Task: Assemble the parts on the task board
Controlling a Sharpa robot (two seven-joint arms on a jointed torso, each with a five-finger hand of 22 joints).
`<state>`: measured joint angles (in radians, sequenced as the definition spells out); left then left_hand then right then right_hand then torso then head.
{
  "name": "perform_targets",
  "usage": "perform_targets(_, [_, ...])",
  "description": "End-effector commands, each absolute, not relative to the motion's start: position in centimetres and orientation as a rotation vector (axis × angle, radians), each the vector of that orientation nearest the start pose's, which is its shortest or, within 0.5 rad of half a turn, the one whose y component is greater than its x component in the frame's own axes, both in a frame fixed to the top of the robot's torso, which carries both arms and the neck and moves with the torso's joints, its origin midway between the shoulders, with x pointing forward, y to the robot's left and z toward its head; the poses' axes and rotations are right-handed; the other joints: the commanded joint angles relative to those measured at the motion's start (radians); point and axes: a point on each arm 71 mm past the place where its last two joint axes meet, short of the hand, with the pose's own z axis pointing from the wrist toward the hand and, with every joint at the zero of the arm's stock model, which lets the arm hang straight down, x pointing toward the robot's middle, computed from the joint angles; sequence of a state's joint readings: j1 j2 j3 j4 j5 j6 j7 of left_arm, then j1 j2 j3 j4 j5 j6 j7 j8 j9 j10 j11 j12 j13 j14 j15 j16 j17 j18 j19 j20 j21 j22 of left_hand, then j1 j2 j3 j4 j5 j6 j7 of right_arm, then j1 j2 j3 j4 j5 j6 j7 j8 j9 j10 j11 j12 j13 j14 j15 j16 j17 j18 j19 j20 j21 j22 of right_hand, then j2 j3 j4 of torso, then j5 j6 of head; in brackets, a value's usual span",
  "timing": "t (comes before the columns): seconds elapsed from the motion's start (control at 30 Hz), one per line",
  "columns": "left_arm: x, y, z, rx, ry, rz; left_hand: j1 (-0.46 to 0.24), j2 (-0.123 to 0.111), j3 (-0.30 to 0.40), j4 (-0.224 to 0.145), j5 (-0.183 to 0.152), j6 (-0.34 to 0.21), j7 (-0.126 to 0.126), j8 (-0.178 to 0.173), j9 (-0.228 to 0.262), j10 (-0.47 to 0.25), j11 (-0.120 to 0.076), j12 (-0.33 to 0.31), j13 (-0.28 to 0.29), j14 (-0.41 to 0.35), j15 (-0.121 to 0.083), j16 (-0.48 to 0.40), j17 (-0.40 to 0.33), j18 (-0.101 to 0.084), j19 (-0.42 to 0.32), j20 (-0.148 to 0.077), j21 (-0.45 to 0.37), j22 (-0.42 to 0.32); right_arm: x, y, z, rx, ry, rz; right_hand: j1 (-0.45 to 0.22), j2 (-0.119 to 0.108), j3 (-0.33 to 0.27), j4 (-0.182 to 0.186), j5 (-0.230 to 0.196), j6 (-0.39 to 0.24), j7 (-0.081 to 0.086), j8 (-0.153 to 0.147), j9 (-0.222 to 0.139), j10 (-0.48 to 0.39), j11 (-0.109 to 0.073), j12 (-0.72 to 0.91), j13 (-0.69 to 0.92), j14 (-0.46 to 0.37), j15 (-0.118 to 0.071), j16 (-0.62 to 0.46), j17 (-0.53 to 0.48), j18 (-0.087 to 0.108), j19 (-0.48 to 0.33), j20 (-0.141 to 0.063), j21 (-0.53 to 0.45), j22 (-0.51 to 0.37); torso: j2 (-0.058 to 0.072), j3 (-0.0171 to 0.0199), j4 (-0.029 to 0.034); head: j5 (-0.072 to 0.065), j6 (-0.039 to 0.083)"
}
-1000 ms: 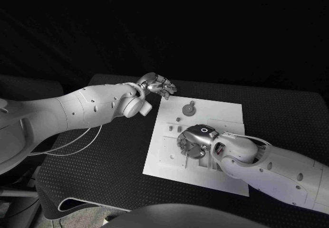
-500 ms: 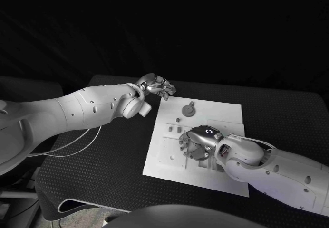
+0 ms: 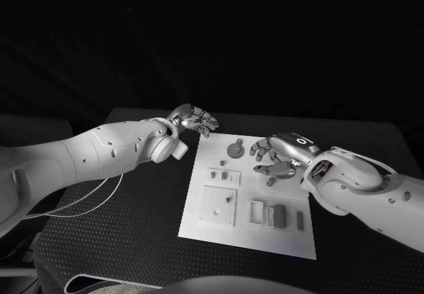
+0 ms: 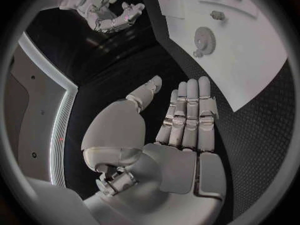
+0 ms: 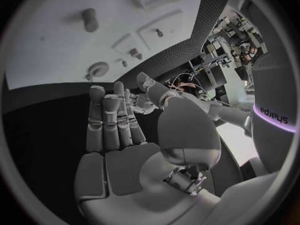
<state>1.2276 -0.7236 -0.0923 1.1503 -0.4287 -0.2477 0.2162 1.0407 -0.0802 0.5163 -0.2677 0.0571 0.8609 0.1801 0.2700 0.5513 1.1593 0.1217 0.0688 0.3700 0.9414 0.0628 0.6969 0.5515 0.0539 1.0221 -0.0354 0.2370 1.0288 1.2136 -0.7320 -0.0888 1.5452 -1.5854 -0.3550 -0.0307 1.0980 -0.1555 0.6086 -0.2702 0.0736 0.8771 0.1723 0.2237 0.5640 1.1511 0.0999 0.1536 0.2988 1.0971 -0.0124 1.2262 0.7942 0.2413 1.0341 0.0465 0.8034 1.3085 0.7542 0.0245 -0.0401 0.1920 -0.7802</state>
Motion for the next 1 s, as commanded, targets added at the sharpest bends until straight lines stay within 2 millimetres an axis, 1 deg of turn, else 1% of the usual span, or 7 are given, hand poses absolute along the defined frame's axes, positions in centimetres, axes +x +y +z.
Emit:
perform_targets(0.03, [54.8,25.8,-20.6,-0.776,1.602,-1.108,-0.004,-0.004,-0.002,0.001,0.005,-0.004,0.0,0.004,-0.001,-0.003,-0.003,0.002,-0.001,0.006,0.001,-0.003,0.001,0.018,0.005,0.0,-0.006,-0.001,47.3,-14.8,-18.4,-0.369,1.615,0.745,0.004,-0.012,0.002,0.001,0.006,0.007,0.004,0.006,0.0,0.0,-0.001,0.006,0.004,-0.01,0.0,-0.007,-0.002,0.02,-0.01,0.002,-0.007,0.015,0.0,-0.0004,-0.001,-0.01,0.014])
perform_targets(0.17, [54.8,25.8,-20.6,-0.776,1.603,-1.108,-0.003,-0.004,-0.002,0.001,0.005,-0.004,0.0,0.004,-0.001,-0.002,-0.003,0.002,-0.001,0.006,0.001,-0.003,0.002,0.018,0.005,0.0,-0.006,-0.001,47.5,-15.8,-18.4,-0.388,1.638,0.708,-0.002,-0.026,0.001,0.009,0.006,0.001,0.002,0.004,-0.003,-0.009,0.002,0.003,0.009,-0.02,0.004,-0.012,-0.004,0.02,-0.02,0.008,-0.013,0.015,0.001,0.0021,-0.0026,-0.011,0.017])
perform_targets(0.3, [54.8,25.8,-20.6,-0.775,1.602,-1.11,-0.003,-0.004,-0.002,0.001,0.005,-0.003,0.0,0.005,-0.001,-0.002,-0.003,0.002,-0.001,0.006,0.001,-0.004,0.002,0.018,0.005,0.0,-0.006,-0.001,47.6,-16.2,-18.8,-0.428,1.669,0.669,-0.006,-0.038,0.001,0.017,0.006,-0.001,-0.002,0.005,-0.005,-0.018,0.005,0.001,0.011,-0.026,0.007,-0.014,-0.004,0.02,-0.025,0.012,-0.015,0.016,0.0,0.0026,0.0012,-0.013,0.021])
perform_targets(0.33, [54.8,25.8,-20.6,-0.775,1.602,-1.109,-0.003,-0.004,-0.002,0.001,0.005,-0.003,0.0,0.005,-0.001,-0.002,-0.003,0.002,-0.001,0.006,0.001,-0.004,0.002,0.018,0.006,0.0,-0.006,-0.001,47.6,-16.2,-18.9,-0.436,1.676,0.66,-0.008,-0.04,0.001,0.019,0.006,-0.001,-0.002,0.005,-0.005,-0.019,0.005,0.0,0.012,-0.027,0.007,-0.014,-0.004,0.02,-0.026,0.012,-0.016,0.016,0.0,0.0035,0.0012,-0.013,0.021])
perform_targets(0.6, [54.9,26.0,-20.6,-0.777,1.604,-1.106,-0.003,-0.004,-0.002,0.002,0.005,-0.003,0.0,0.005,-0.001,-0.002,-0.003,0.002,-0.001,0.006,0.001,-0.004,0.003,0.018,0.006,0.0,-0.006,-0.001,47.5,-16.7,-20.6,-0.496,1.753,0.599,-0.018,-0.062,0.0,0.039,0.006,-0.001,-0.005,0.008,-0.006,-0.024,0.008,0.0,0.018,-0.031,0.009,-0.012,-0.003,0.02,-0.03,0.015,-0.017,0.017,0.001,-0.0006,0.0013,-0.015,0.02])
perform_targets(0.83, [54.8,26.1,-20.6,-0.778,1.607,-1.107,-0.003,-0.004,-0.002,0.002,0.005,-0.003,0.0,0.006,-0.001,-0.002,-0.003,0.002,-0.001,0.006,0.001,-0.005,0.004,0.018,0.006,0.0,-0.007,-0.001,47.2,-16.7,-22.3,-0.547,1.775,0.564,-0.01,-0.07,0.003,0.039,0.006,0.001,-0.009,0.01,-0.006,-0.026,0.008,0.001,0.022,-0.035,0.01,-0.012,-0.003,0.02,-0.034,0.015,-0.019,0.017,0.001,-0.0009,0.0017,-0.017,0.019])
perform_targets(1.0, [54.8,26.1,-20.6,-0.778,1.609,-1.107,-0.004,-0.003,-0.002,0.002,0.005,-0.003,0.0,0.006,-0.001,-0.002,-0.003,0.002,-0.001,0.006,0.001,-0.005,0.004,0.018,0.006,0.0,-0.007,-0.001,47.1,-16.0,-22.9,-0.561,1.774,0.579,-0.008,-0.068,0.003,0.039,0.006,0.004,-0.011,0.013,-0.006,-0.027,0.009,0.001,0.023,-0.035,0.01,-0.012,-0.003,0.02,-0.034,0.015,-0.018,0.018,0.001,-0.0013,0.0047,-0.016,0.015])
